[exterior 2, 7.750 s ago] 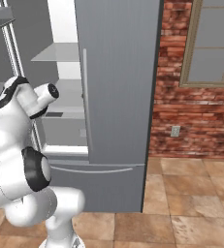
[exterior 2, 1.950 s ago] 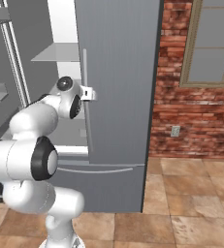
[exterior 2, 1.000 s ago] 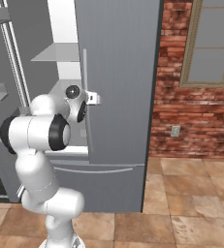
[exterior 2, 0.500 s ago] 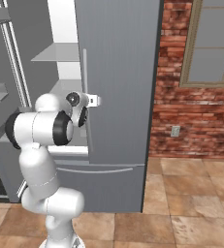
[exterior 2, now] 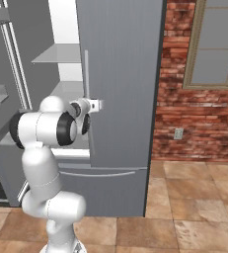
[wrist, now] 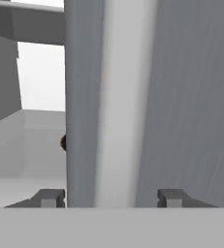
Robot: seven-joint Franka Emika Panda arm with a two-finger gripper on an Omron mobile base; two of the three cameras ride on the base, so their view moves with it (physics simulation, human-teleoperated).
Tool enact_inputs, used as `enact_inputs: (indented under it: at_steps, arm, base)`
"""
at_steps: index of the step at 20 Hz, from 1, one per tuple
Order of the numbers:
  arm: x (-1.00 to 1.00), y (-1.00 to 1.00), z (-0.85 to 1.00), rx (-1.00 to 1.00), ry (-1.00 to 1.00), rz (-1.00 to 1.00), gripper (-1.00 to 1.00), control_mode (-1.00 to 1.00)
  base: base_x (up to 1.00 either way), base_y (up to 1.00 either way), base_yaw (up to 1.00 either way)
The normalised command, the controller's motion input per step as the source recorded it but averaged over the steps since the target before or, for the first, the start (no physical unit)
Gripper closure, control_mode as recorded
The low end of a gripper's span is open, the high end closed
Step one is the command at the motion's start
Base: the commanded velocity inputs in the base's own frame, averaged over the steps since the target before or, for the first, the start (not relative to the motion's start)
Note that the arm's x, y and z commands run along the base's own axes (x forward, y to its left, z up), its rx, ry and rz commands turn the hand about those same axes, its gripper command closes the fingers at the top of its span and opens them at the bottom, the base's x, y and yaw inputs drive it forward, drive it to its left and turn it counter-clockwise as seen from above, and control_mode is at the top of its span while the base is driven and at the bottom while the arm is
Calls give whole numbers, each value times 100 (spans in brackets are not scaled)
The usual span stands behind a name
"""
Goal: Retrieve the chicken drumstick from the fridge and place it on the saucepan with marinade on the stove.
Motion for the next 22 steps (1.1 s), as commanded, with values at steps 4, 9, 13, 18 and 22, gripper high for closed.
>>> enact_inputs:
  at_steps: [4,9,13,18,22]
  arm:
    - [0,0,0,0,0,0,100,-100]
    - [-5,-1,3,0,0,0,100,-100]
    - [-68,-44,21,0,6,-3,100,-100]
    - [-98,-85,18,0,15,-13,100,-100]
    - [-100,-99,17,0,20,-18,100,-100]
  base:
    - [0,0,0]
    - [0,0,0]
    - [0,0,0]
    - [0,0,0]
    - [0,0,0]
